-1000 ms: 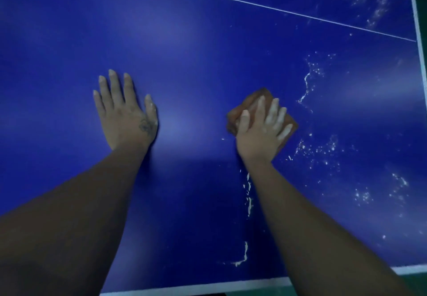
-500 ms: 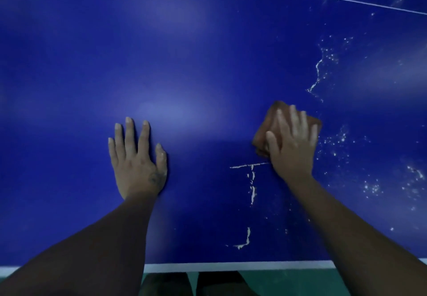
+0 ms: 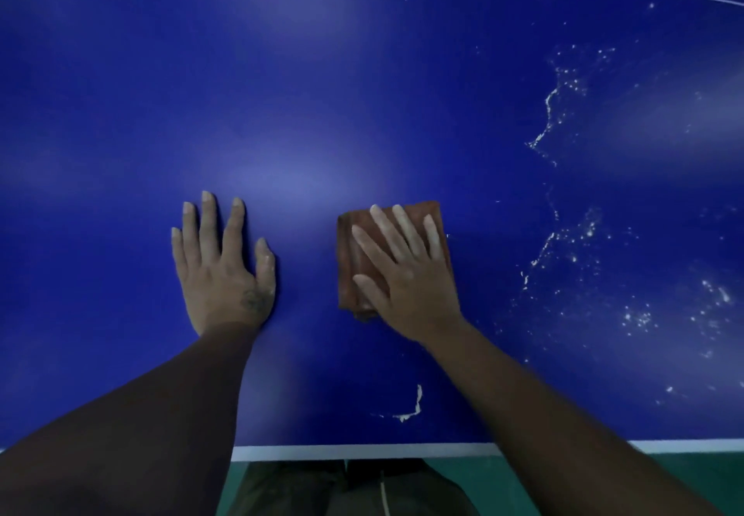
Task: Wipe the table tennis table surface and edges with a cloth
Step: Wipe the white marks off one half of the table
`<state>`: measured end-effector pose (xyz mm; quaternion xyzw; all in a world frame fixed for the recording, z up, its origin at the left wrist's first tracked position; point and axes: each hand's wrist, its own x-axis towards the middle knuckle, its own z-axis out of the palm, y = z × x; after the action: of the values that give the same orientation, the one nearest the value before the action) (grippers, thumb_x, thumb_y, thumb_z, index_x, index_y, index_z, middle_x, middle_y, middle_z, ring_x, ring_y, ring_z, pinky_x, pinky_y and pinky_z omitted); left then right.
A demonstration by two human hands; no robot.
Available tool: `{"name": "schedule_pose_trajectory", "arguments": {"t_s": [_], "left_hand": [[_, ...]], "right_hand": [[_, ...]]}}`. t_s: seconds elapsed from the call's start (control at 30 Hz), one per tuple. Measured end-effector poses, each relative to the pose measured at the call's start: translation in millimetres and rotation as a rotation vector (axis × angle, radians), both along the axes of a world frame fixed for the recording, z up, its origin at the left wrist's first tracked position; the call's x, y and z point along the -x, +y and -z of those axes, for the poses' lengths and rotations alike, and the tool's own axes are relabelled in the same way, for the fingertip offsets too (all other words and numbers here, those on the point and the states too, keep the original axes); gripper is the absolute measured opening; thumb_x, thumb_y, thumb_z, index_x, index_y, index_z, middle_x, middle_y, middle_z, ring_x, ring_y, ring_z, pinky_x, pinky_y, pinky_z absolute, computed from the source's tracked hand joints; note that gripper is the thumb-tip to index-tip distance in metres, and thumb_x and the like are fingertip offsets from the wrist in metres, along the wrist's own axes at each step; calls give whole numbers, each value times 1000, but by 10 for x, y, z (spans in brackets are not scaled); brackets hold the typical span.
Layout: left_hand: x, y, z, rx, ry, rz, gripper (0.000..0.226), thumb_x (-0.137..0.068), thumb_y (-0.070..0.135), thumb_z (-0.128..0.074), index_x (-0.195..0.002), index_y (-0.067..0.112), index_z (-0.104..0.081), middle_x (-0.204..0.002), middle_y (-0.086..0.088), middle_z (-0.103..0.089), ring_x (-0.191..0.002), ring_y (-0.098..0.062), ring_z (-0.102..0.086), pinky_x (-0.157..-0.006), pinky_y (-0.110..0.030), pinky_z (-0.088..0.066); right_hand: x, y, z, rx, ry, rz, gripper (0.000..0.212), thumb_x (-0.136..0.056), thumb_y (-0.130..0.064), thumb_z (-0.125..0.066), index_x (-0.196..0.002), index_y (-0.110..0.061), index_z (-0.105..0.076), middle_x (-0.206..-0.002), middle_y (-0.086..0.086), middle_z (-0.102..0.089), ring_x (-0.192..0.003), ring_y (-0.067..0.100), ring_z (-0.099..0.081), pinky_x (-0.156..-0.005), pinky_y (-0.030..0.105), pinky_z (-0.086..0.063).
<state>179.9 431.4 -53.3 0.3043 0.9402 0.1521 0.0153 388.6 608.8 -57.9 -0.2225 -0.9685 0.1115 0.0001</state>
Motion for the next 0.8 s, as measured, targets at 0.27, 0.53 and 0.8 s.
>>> {"name": "schedule_pose_trajectory", "arguments": {"t_s": [0.27, 0.53, 0.8], "left_hand": [[-1, 0, 24, 1, 22, 4, 62, -111, 43, -46, -169, 23, -38, -182, -7, -22, -169, -32, -13, -137, -54, -8], [-6, 15, 2, -5, 17, 2, 62, -110, 43, -47, -167, 20, -42, -181, -10, -24, -169, -34, -16, -137, -53, -9], [-16, -10, -42, -2, -8, 11, 63, -110, 46, -43, -167, 19, -42, -180, -10, -25, -169, -34, -15, -138, -52, -7]], "right_hand": [[-781, 423, -82, -84, -92, 445, 62, -114, -56, -33, -170, -30, -27, -181, 0, -12, -168, 26, -6, -132, 63, -7], [-155, -550, -30, -24, -60, 541, 65, -113, -57, -31, -172, -32, -19, -182, 4, -4, -168, 30, -1, -131, 66, -4], [-691, 84, -70, -50, -30, -63, 63, -111, -56, -43, -169, -34, -32, -180, -3, -15, -167, 25, -11, -131, 64, -12]]}}
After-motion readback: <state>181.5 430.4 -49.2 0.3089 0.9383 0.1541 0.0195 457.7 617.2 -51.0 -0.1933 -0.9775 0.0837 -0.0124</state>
